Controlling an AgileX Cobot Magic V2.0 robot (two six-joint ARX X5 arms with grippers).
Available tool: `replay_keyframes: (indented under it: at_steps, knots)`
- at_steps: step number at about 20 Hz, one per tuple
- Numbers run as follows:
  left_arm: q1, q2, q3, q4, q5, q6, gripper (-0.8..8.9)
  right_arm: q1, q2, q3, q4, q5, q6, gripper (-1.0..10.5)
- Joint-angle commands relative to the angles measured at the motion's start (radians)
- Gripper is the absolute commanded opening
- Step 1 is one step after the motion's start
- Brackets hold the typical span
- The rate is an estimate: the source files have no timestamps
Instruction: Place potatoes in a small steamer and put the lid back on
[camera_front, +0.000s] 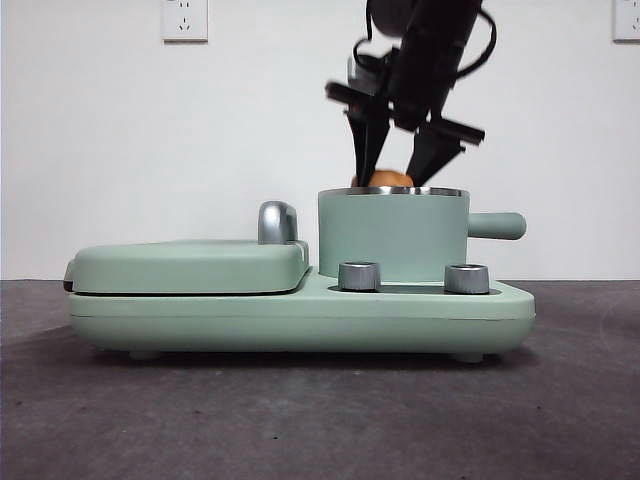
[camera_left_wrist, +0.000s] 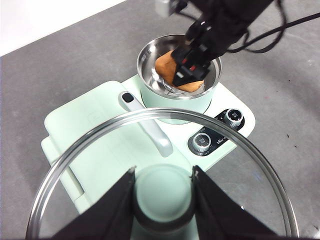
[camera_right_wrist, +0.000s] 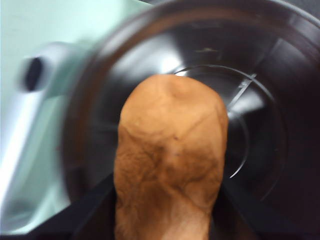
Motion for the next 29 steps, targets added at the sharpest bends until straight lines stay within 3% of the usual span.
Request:
replay_keyframes:
  at_steps: [1, 4, 8, 15, 20, 24, 29]
  knots:
    - [-0.009, -0.005, 0.009, 0.032, 0.001, -0.005, 0.23, 0.0, 0.043, 0.03, 0.001, 0.005, -0.028, 1.6]
    - [-0.009, -0.005, -0.013, 0.035, 0.001, -0.005, 0.23, -0.002, 0.055, 0.03, -0.001, 0.011, -0.044, 1.8]
    - [-0.009, -0.005, -0.022, 0.045, 0.001, -0.005, 0.23, -0.002, 0.054, 0.03, 0.005, 0.012, -0.058, 3.3]
    - [-0.009, 0.04, -0.022, 0.114, 0.001, -0.029, 0.23, -0.011, -0.069, 0.051, -0.074, 0.011, -0.077, 3.3]
    - [-0.01, 0.154, -0.022, 0.241, 0.001, -0.072, 0.23, -0.007, -0.248, 0.019, -0.203, 0.135, -0.093, 3.3]
    - [-0.021, 0.269, -0.02, 0.283, 0.001, -0.061, 0.23, -0.011, -0.456, -0.138, -0.213, 0.196, -0.114, 3.3]
    - [-0.048, 0.406, -0.016, 0.406, 0.001, -0.06, 0.23, -0.006, -0.828, -0.512, -0.13, 0.149, -0.113, 3.3]
